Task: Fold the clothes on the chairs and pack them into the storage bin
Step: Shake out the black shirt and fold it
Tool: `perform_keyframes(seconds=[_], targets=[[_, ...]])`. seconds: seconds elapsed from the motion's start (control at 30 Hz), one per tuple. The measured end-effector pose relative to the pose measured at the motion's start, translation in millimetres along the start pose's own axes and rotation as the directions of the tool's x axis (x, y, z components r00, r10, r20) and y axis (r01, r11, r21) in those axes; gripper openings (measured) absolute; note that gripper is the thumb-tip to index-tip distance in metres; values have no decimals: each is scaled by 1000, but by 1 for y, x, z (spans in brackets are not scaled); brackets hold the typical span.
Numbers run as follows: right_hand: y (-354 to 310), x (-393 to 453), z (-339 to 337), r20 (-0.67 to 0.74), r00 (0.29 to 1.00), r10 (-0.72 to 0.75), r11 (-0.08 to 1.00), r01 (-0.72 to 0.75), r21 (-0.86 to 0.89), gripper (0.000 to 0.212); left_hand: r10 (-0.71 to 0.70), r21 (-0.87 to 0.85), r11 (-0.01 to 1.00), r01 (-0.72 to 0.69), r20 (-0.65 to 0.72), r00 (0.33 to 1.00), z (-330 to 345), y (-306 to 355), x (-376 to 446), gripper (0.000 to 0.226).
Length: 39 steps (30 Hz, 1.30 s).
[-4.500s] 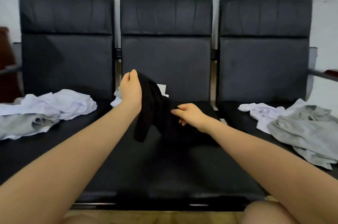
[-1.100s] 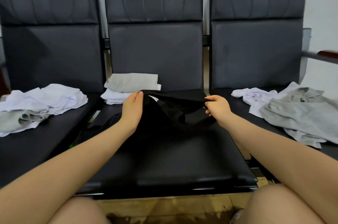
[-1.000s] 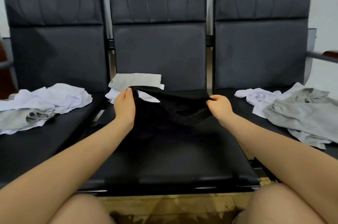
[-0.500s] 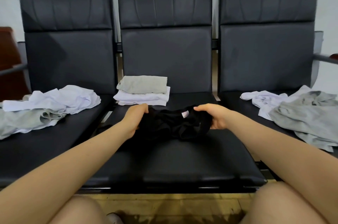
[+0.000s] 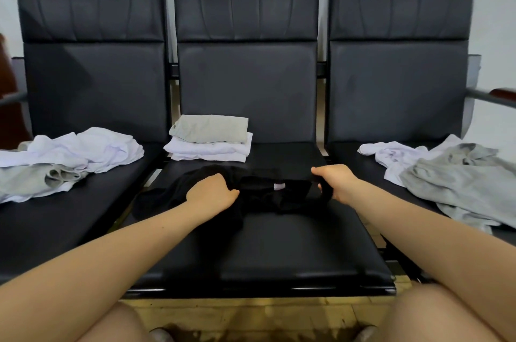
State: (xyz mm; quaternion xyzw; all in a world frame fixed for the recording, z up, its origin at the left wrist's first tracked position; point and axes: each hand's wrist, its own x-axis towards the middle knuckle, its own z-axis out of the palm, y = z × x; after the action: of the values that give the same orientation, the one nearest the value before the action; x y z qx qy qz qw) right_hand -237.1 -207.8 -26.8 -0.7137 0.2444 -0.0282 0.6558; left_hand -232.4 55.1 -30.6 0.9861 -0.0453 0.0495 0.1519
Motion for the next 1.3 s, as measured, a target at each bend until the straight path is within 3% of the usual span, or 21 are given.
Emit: perform_keyframes(seconds=[0.13,0.3,0.4,0.47,0.53,0.57,0.6,0.67,0.73,0.87,0.97,1.07,1.17,1.3], targets=[[11,-3,-12,82,995,49,936,-17,-351,25,-20,-26,999,21,43,999,-2,-3,1,33],[11,-11,-12,119,993,0,796,72,-601,43,44,-229,972,-48,-25,999,-2,-9,2,30],[11,-14,-8,149,989,3,767,93,-635,38,-10,-412,911,-21,-73,997,-5,-10,2,25],[9,-18,-7,158,987,24,818,71,-570,32,-99,-681,728,79,10,995,-11,-7,0,22],[6,-19,-8,185,980,67,928,6,-372,30,-132,-902,362,236,201,971,-18,-1,-6,17],[4,-18,-9,221,972,85,974,-34,-223,32,-110,-923,227,311,293,950,-21,0,-8,14],[2,-17,-11,271,958,90,995,-75,-67,34,-72,-908,187,375,368,927,-24,0,-10,12],[-5,-15,-13,359,933,42,971,-123,206,33,11,-862,221,457,470,882,-27,-1,-15,15],[-12,-15,-16,368,929,-33,924,-111,365,32,64,-860,212,465,487,871,-31,1,-17,19],[-26,-22,-17,353,926,-133,861,-68,504,33,79,-937,11,350,350,933,-47,12,-16,20],[-55,-34,-14,329,919,-218,765,-49,643,24,0,-955,-131,267,270,963,-71,22,-10,18],[-101,-57,-13,288,899,-330,680,15,733,17,-99,-975,-198,100,121,988,-118,35,-8,10],[-159,-87,-18,213,872,-442,642,142,753,18,-92,-974,-219,-63,-44,995,-189,53,-14,12],[-232,-143,-25,148,793,-590,565,275,778,9,-110,-918,-326,-224,-199,974,-283,79,-34,20]])
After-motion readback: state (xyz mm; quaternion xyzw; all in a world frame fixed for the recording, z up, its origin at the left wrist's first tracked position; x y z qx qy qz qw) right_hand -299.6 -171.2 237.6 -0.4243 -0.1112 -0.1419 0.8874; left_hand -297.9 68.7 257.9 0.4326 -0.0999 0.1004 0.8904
